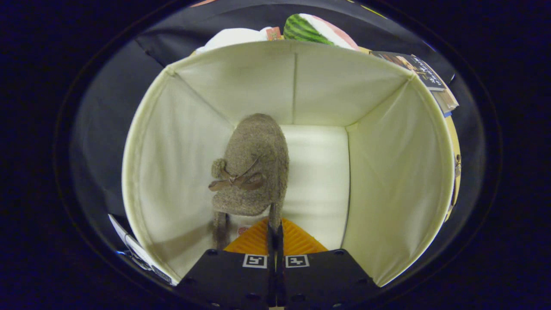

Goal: Open the storage box then place both shoes into the box .Put the left shoe in first, then the right shoe, with the right side of both shoes facing outward in a uniform manner.

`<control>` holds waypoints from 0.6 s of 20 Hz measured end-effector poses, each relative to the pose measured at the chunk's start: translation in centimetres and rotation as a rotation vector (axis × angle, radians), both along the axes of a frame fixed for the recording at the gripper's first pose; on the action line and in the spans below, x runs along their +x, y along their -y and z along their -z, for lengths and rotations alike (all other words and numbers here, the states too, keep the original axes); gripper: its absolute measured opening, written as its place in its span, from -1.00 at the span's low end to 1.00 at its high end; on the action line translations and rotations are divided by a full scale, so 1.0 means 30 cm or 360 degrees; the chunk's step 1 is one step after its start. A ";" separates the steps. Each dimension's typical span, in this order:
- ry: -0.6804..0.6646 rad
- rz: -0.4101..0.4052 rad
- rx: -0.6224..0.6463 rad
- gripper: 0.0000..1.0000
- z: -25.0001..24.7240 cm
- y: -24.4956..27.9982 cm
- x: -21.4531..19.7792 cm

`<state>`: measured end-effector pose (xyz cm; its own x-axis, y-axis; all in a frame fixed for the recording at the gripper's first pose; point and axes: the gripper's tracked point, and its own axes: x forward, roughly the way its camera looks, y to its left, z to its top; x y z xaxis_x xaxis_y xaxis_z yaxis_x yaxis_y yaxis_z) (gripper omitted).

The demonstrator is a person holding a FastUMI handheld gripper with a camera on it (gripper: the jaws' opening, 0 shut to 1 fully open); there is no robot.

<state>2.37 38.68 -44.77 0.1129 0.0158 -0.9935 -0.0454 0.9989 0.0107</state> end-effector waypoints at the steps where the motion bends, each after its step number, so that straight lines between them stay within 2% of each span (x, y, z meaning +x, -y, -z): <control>1: -0.0013 0.0005 0.0003 -0.98 0.005 -0.003 -0.002; 4: -0.0040 -0.0032 0.0007 -0.93 0.005 -0.012 0.002; 6: -0.0004 -0.0040 0.0088 -0.85 -0.012 -0.032 0.017; 10: 0.0059 -0.0077 0.0126 0.41 -0.100 -0.012 0.021; 12: 0.0083 -0.0111 0.0162 0.85 -0.166 0.003 0.011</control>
<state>2.71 38.58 -39.78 0.1595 0.1255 -0.9792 -0.1176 0.9872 0.1074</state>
